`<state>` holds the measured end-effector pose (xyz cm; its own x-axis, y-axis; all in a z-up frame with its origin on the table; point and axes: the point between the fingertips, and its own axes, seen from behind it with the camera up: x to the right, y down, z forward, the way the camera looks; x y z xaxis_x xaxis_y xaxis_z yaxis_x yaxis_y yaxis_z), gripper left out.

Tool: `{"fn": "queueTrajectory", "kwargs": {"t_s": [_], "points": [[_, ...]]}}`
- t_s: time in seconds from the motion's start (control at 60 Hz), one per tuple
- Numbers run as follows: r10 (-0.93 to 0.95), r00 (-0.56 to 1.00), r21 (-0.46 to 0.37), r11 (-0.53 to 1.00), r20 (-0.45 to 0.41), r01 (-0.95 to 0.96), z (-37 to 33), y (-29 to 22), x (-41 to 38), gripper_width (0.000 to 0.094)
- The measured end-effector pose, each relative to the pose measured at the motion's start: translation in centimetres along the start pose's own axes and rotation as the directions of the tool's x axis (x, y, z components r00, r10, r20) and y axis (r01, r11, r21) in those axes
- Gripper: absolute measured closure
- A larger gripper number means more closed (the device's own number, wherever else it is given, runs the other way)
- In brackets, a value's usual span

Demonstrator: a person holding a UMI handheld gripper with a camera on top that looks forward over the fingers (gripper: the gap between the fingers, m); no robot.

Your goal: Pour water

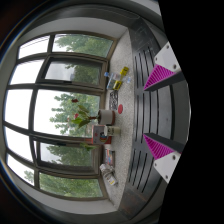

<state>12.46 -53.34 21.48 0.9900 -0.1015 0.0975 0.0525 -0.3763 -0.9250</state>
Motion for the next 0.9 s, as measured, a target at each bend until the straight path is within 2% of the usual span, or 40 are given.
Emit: {"fn": "queueTrajectory", "kwargs": {"t_s": [0.133,0.3,0.417,0.667,0.9], "points": [[0.01,1.0,-0.046,0.999,-0.03,-0.011,1.4,2.5,2.5,0.0079],[0.008,0.998,-0.088,0.996,-0.068,-0.014,7.4,7.4,9.7,0.0083],[-0.023,0.995,-0.071,0.997,-0.1,0.016,12.6,8.6,15.5,0.0083],[-0.007,0.997,0.023,1.0,-0.074,0.009,28.2,4.8,24.7,0.0083],[0.003,1.0,0.112,0.994,-0.013,-0.001,43.3,-0.6,28.1,0.0084]]}}
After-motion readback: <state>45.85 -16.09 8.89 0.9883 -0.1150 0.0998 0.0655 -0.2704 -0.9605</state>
